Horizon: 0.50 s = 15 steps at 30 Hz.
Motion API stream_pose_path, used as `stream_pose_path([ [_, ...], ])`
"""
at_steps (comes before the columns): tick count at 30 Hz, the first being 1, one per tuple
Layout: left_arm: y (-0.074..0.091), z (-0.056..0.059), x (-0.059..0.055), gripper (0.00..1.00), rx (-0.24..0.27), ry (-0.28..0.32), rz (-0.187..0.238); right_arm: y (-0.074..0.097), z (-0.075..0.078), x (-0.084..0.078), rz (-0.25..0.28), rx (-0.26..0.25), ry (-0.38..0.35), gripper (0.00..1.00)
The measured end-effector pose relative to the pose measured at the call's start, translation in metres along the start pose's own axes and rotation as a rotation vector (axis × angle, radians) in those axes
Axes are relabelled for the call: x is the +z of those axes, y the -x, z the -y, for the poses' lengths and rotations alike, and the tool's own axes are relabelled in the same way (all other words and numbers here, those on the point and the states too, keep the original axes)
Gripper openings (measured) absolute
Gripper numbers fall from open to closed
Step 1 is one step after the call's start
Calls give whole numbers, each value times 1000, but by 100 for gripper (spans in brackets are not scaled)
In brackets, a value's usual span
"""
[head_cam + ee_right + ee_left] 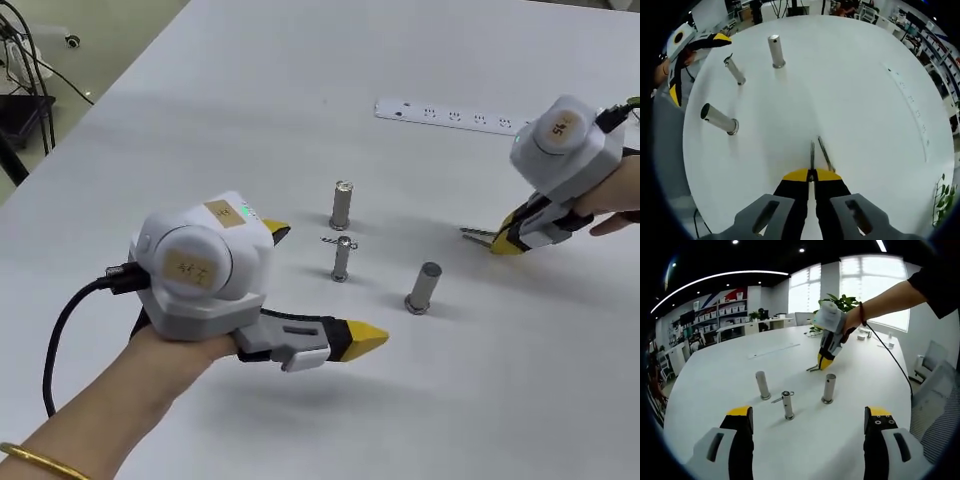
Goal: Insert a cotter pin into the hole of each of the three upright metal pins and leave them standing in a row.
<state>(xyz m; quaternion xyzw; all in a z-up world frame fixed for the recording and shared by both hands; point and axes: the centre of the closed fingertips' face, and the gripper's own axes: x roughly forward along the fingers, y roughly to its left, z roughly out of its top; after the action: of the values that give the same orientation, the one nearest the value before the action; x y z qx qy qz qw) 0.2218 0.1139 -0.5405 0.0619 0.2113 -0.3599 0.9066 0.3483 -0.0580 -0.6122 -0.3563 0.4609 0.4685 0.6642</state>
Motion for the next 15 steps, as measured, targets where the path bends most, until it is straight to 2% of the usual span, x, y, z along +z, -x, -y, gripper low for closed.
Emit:
stream_pose_path([
  [7,0,0,0,91,0,11,2,4,-6,1,-12,-26,59,0],
  [9,0,-1,0,90,0,12,4,4,-3,2,-10,-33,83,0],
  [15,2,-1,3,88,-1,7,13,12,-8,4,22,-46,72,0],
])
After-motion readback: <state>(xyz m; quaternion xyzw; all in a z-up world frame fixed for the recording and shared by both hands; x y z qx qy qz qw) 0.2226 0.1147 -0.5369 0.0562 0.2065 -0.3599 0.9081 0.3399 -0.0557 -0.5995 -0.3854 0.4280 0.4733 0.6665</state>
